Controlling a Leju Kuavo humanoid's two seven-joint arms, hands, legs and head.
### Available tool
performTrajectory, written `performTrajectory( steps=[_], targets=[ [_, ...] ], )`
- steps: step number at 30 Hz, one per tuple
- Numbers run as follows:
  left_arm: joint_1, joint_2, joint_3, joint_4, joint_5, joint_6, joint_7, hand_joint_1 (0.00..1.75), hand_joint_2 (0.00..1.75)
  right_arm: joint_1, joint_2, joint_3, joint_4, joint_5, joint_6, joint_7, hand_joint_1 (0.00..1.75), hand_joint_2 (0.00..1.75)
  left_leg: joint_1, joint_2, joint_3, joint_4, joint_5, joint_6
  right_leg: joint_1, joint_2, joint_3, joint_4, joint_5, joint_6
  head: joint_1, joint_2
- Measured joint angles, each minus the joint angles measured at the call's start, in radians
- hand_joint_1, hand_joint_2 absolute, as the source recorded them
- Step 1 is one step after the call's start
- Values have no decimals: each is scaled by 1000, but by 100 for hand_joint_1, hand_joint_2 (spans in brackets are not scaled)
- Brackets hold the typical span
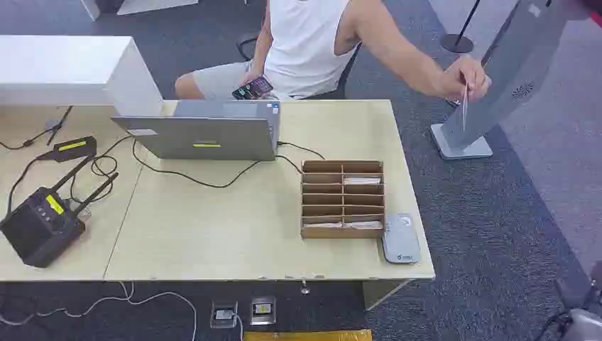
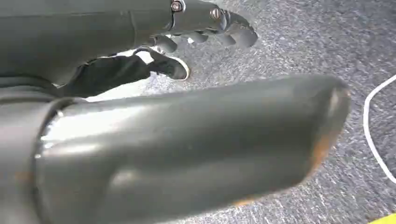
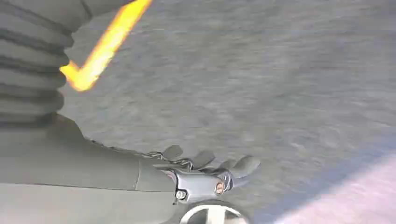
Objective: Pass the card to the sensor for recognition and then transmit it.
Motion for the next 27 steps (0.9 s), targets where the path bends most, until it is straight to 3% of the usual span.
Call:
performTrajectory(
  steps=[4,10,13,19,24,27],
  targets=[
    [-1,2,0,0,0,1,-11,0,0,-132,-66,0,-25,-40,0,-92,0,175,0,-2,0,0,1,1,0,-1,0,1,0,0,2,0],
    [-2,2,0,0,5,0,-15,0,0,-335,-87,54,-74,-87,32,-229,0,175,0,-5,-3,0,3,3,0,-4,0,2,0,0,0,0],
    [-3,4,0,0,5,-2,-18,0,0,-414,-81,145,-123,-143,54,-270,0,175,0,-7,-2,0,3,2,0,-6,0,2,0,0,0,0],
    [-4,5,2,0,5,-7,-18,0,0,-491,-56,381,-256,-216,10,-265,0,175,0,-8,-3,0,3,2,0,-7,0,2,0,0,0,0],
    [-4,7,4,0,6,-14,-19,0,0,-514,-37,544,-350,-168,-25,-298,0,175,0,-9,-3,0,3,2,0,-7,0,2,0,0,1,0],
    [-4,10,9,0,6,-22,-21,0,0,-515,-6,682,-452,-76,-43,-275,0,175,0,-6,-3,0,4,1,0,-4,-2,3,0,0,0,0]
  ],
)
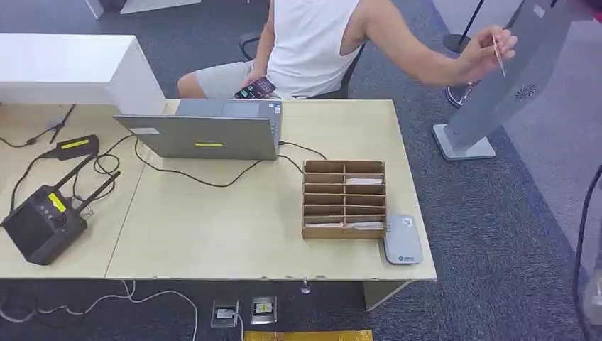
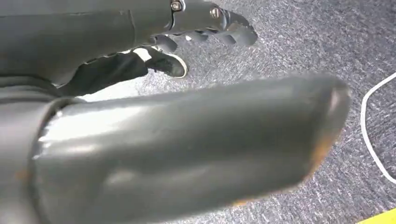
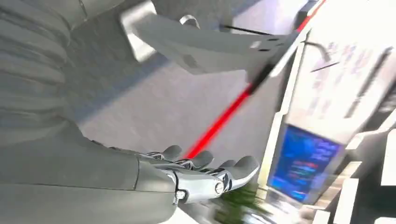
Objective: Pass the card to the sensor for recognition and then transmit it.
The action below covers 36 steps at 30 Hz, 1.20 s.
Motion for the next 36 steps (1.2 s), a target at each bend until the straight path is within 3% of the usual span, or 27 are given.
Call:
performTrajectory(
  steps=[6,14,20,33,34,36],
  targets=[
    [-3,5,6,0,-1,-10,-8,0,0,26,55,171,-196,204,29,69,0,175,2,-3,-1,0,1,-2,2,-3,0,0,0,0,1,0],
    [-2,13,15,0,-15,-27,-11,0,0,72,114,325,-382,278,104,96,0,175,2,-3,-1,0,1,-2,2,-2,0,0,-1,-1,0,0],
    [0,16,16,0,-20,-30,-11,0,0,88,139,378,-460,317,135,113,0,175,2,-3,-1,0,1,-2,2,-2,-1,0,-1,-1,1,0],
    [1,18,17,0,-37,-30,-11,0,0,120,146,406,-524,332,174,134,0,175,2,-3,0,0,1,-2,2,-2,-1,0,-1,-1,1,0],
    [1,18,17,0,-37,-30,-11,0,0,122,146,408,-528,333,181,136,169,175,2,-3,0,0,1,-2,2,-2,-1,0,-1,-1,1,0],
    [1,18,16,0,-37,-30,-11,0,0,124,146,410,-534,333,193,142,175,175,2,-3,0,0,1,-2,2,-2,-1,0,-1,-1,1,0]
  ],
)
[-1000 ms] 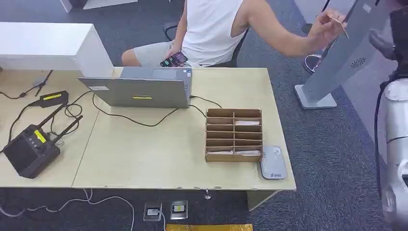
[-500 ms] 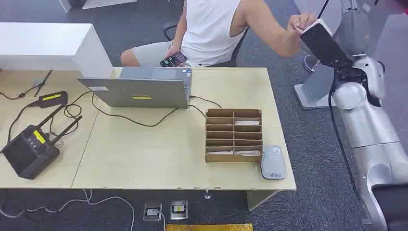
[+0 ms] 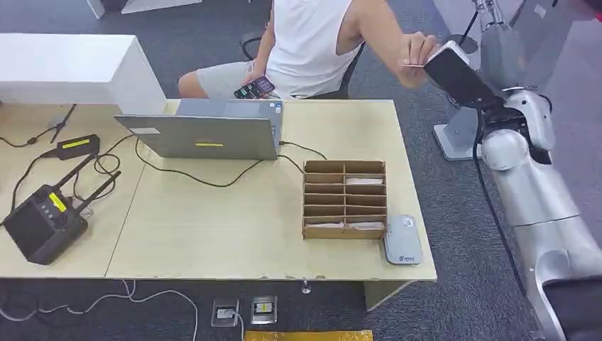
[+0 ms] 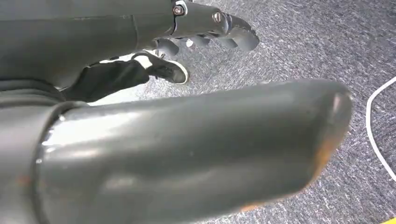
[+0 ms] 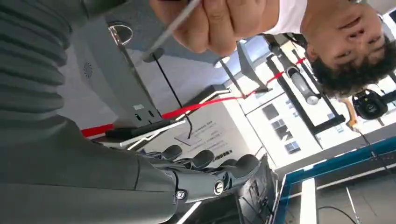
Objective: Pass the card to the sensor for recognition and then transmit it.
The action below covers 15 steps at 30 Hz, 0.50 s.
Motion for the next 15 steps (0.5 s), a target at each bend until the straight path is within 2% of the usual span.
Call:
performTrajectory(
  steps=[15],
  targets=[
    [0,5,0,0,-3,0,0,0,0,7,-3,10,-26,2,45,4,175,175,0,0,0,0,0,0,0,0,0,0,0,0,0,0]
  ],
)
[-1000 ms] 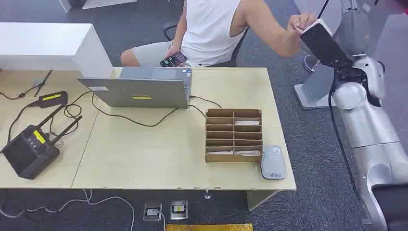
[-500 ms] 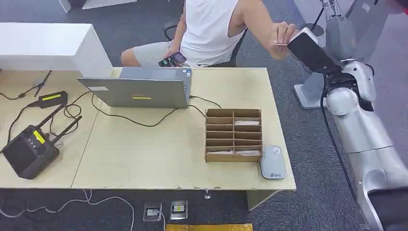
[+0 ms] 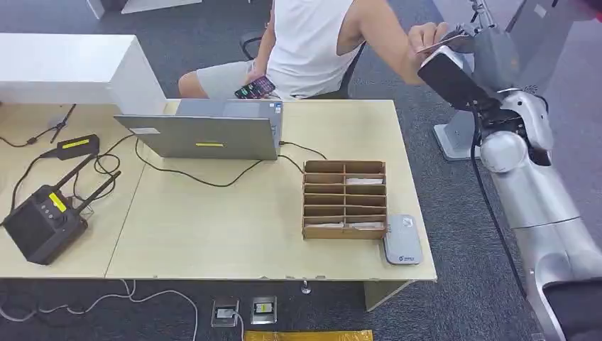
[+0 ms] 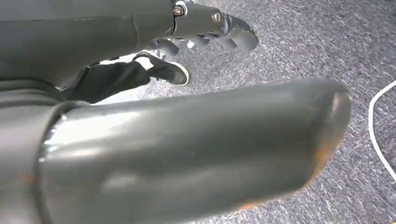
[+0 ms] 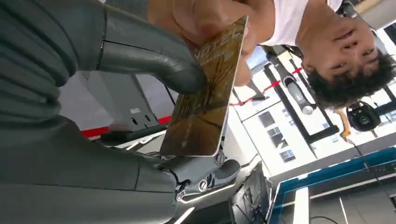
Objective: Pass the card to the sensor for recognition and then transmit it.
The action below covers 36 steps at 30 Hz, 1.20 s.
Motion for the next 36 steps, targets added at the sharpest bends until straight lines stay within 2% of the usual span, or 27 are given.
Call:
performTrajectory(
  steps=[21,25,31,36],
  targets=[
    [0,1,1,0,3,0,0,0,0,46,-5,15,-6,-33,50,2,175,175,0,0,0,0,0,0,0,0,0,0,0,0,0,0],
    [0,0,1,0,-2,3,0,0,0,105,-36,-5,-6,-74,109,-11,175,175,0,0,0,0,0,0,0,-1,0,-1,0,0,0,0],
    [2,1,1,0,-5,3,0,0,0,251,-93,-58,-21,-89,196,-42,175,175,0,1,0,0,-1,0,0,0,0,-1,0,0,0,0],
    [2,3,2,0,-5,2,0,0,0,311,-117,-79,-40,-89,252,-37,175,175,1,1,0,0,-1,0,0,1,-1,-1,0,0,0,0]
  ],
)
